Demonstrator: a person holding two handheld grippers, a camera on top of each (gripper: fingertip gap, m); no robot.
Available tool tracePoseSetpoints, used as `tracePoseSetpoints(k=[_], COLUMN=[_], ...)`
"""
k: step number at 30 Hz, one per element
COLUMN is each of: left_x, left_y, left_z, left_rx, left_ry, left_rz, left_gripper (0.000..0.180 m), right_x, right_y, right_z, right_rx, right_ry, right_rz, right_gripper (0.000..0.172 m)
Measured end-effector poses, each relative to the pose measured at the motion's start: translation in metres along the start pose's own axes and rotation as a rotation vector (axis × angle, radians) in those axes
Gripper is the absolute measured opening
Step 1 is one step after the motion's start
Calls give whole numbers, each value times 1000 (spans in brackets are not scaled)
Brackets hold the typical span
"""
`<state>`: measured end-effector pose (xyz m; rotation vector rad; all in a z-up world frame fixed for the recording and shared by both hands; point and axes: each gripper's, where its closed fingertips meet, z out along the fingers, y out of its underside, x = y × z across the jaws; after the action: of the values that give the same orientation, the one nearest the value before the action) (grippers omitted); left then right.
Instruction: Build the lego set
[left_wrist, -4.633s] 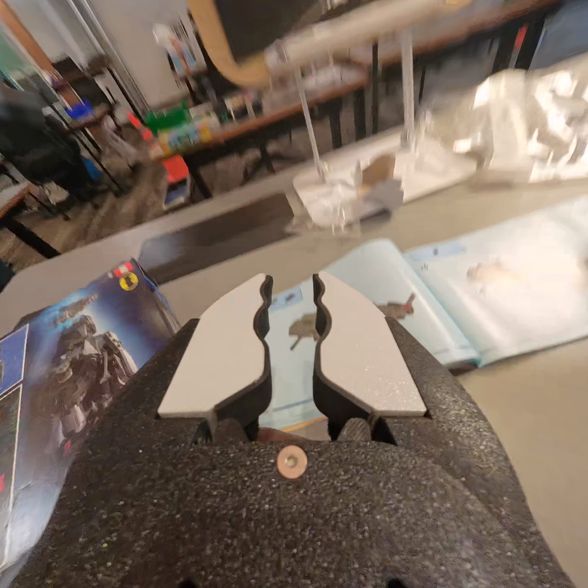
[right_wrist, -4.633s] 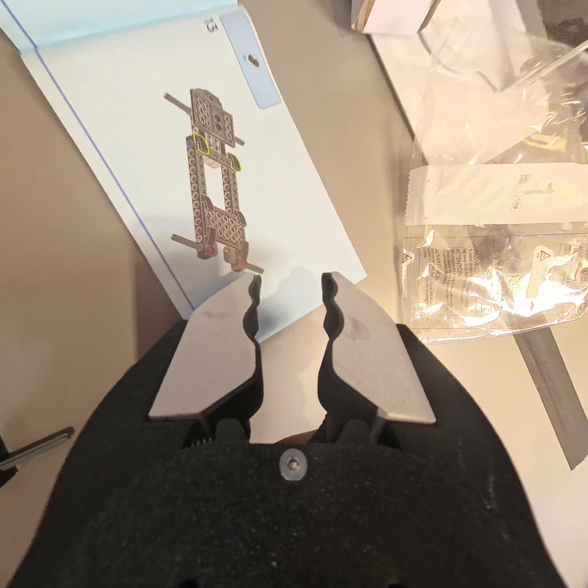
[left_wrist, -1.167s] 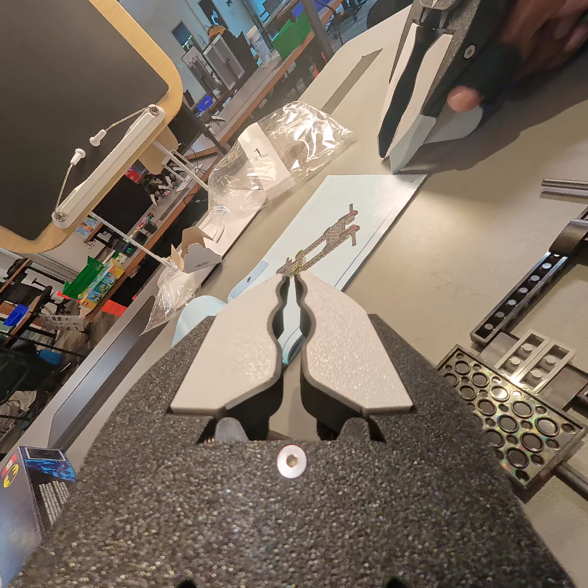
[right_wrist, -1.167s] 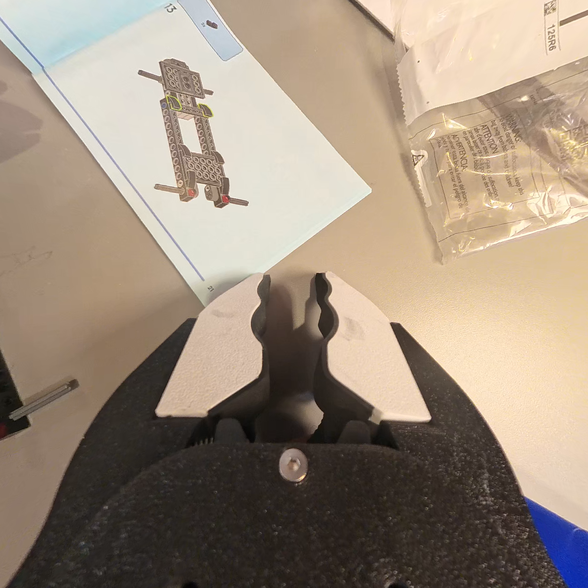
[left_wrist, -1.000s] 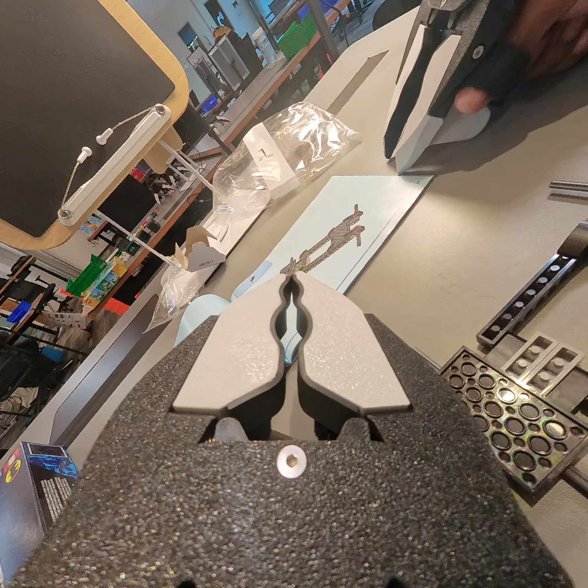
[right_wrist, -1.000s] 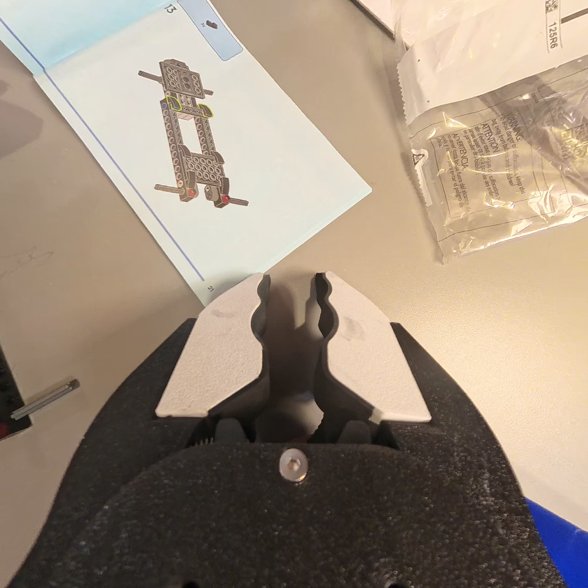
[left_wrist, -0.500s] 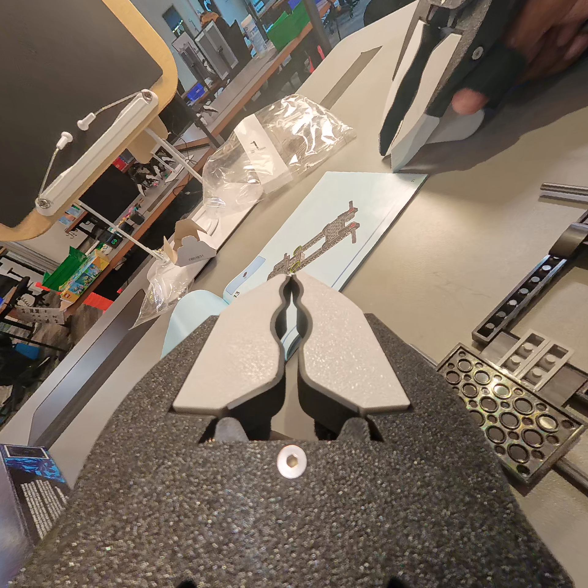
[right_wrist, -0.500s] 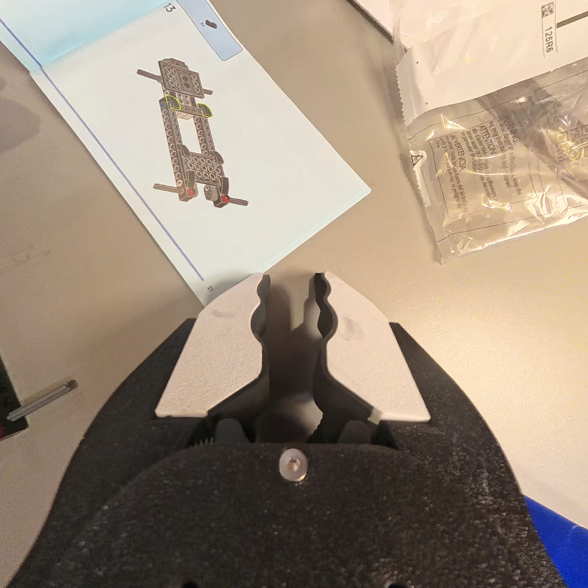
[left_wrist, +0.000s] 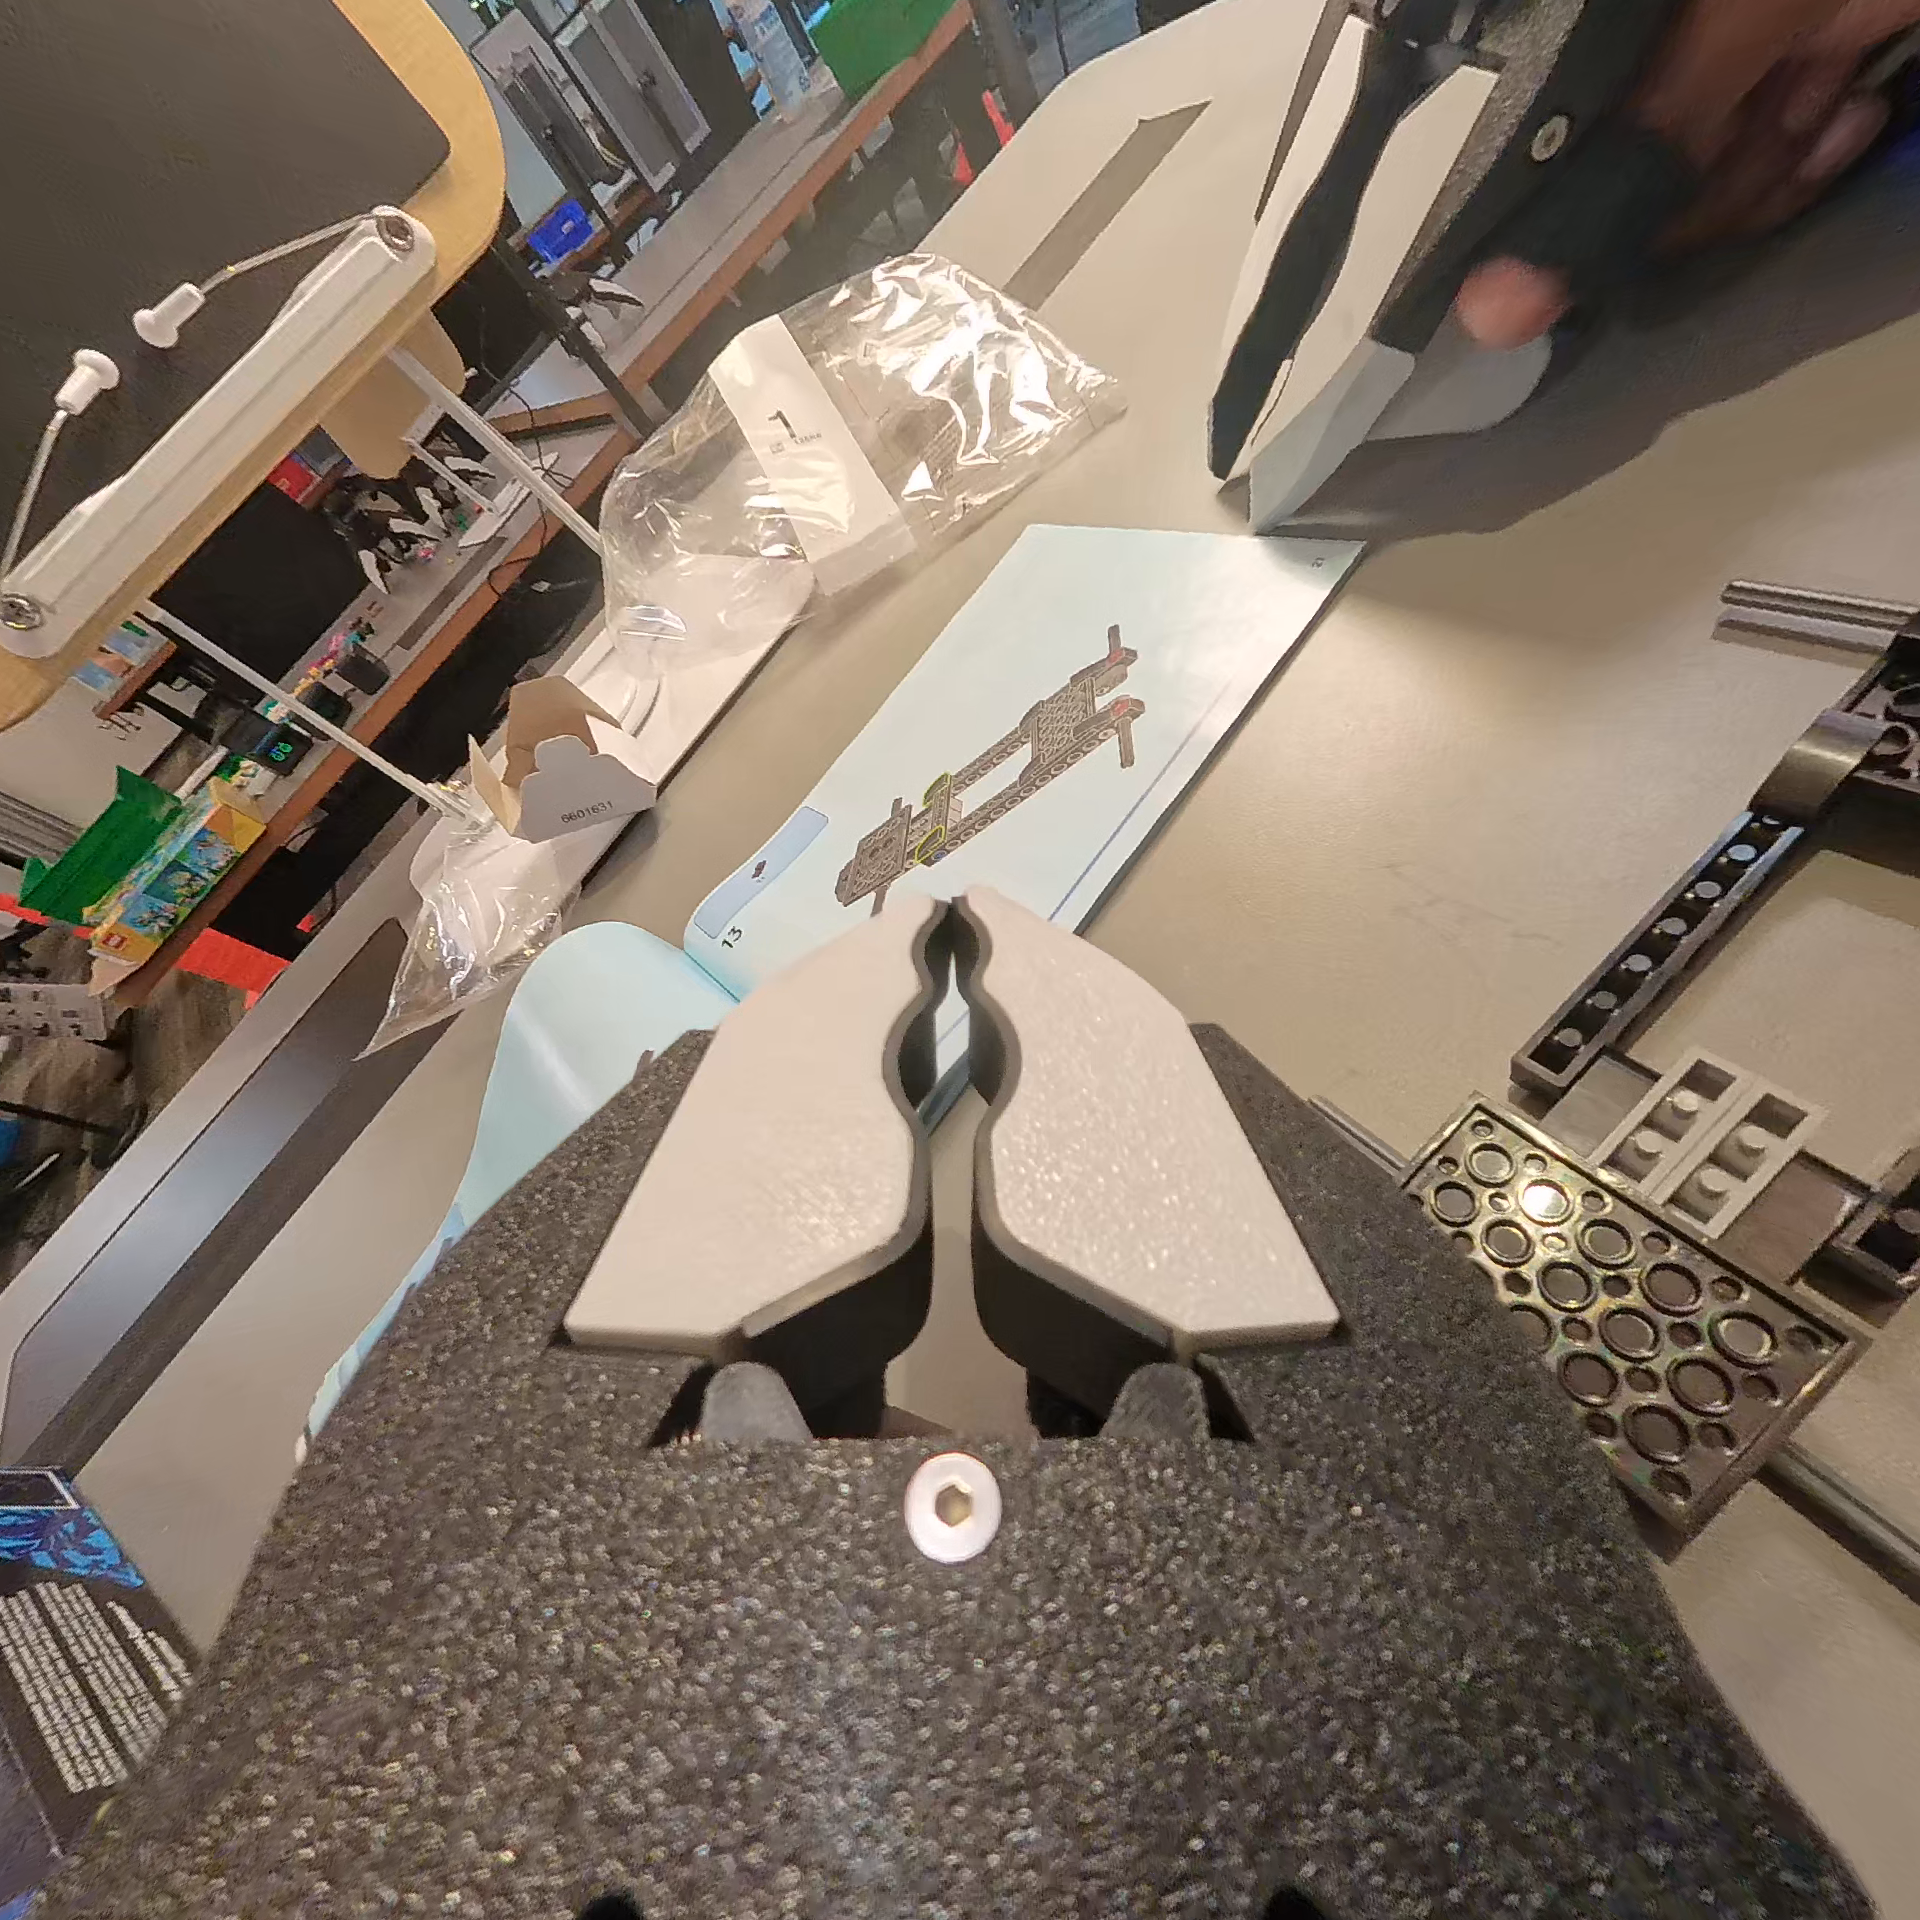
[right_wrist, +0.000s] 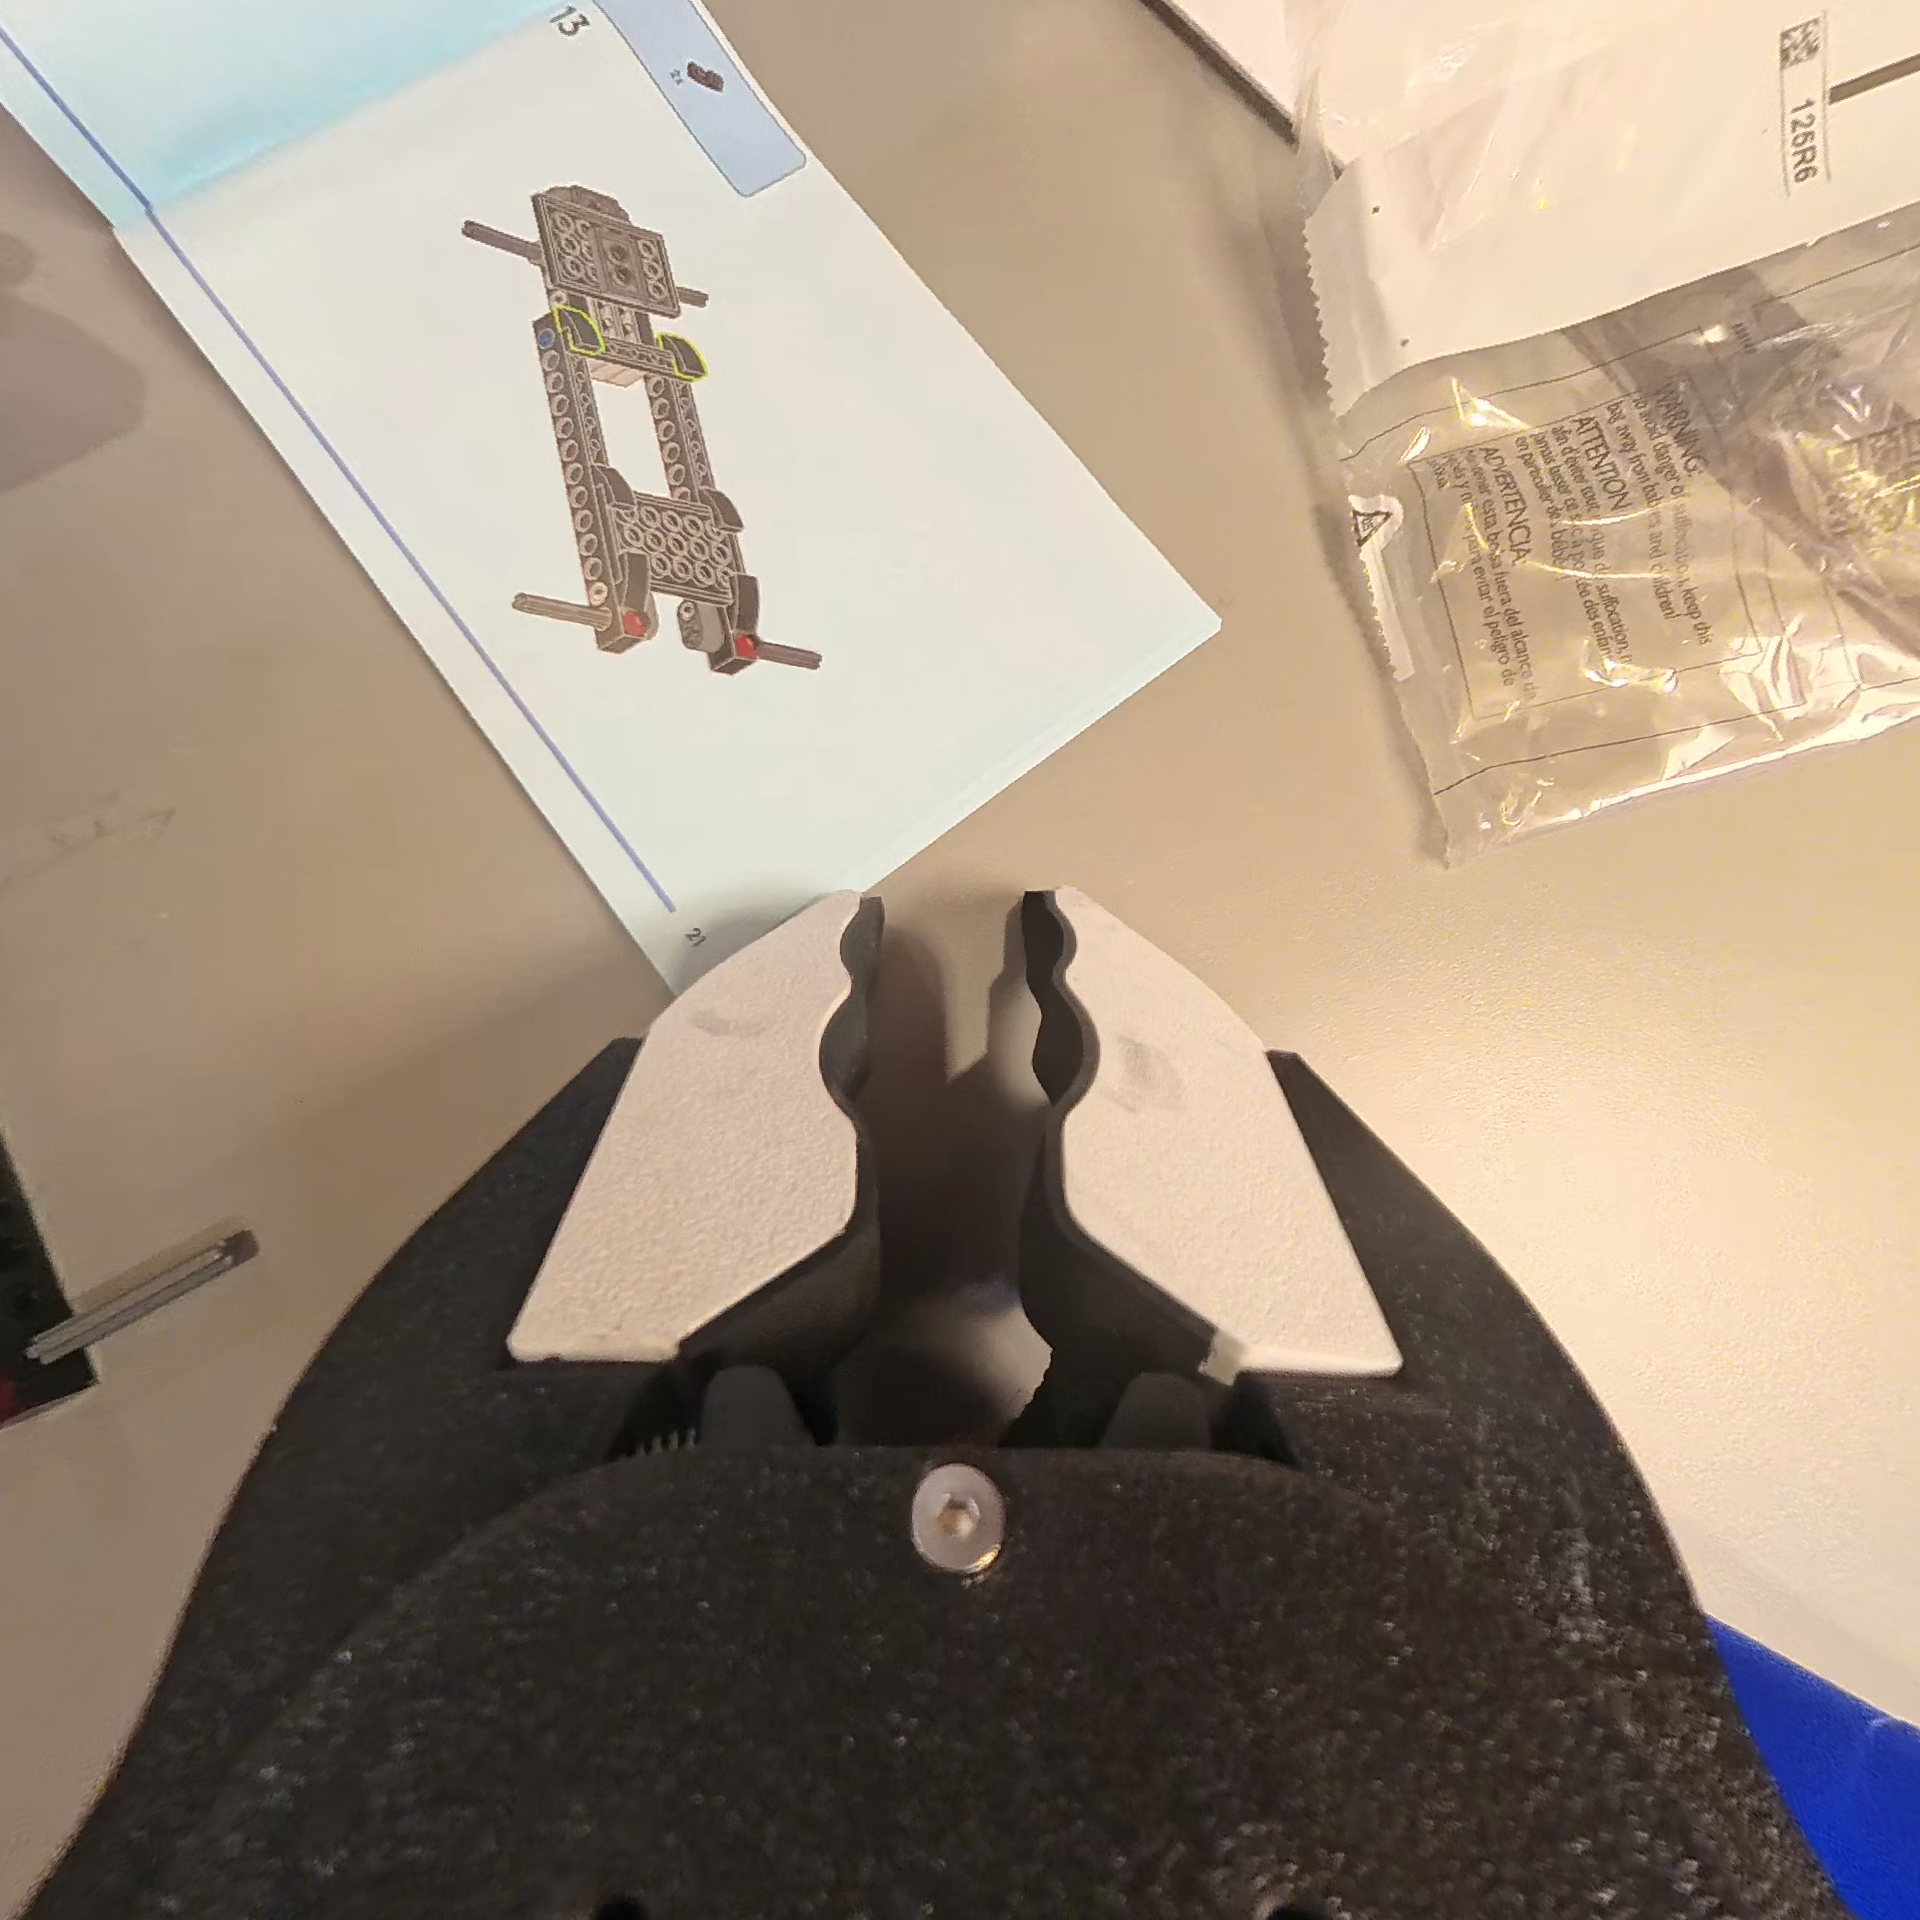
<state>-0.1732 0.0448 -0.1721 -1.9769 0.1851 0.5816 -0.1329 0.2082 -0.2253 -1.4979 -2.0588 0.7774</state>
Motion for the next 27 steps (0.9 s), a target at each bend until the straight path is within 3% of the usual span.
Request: tracePoseSetpoints(k=[15,19,27], left_x=[30,31,38], left_y=[2,3,7], left_z=[-5,-5,-3], left_rx=[-45,-52,-91], left_ry=[290,318,378], left_rz=[-158,-177,-178], left_gripper=[0,1,9], right_x=[-54,-69,-84], right_y=[14,28,30], right_z=[-25,-31,-49], right_rx=[-14,-32,73], right_ry=[-87,-94,-69], right_rz=[-75,-78,-92], right_gripper=[26,27,29])
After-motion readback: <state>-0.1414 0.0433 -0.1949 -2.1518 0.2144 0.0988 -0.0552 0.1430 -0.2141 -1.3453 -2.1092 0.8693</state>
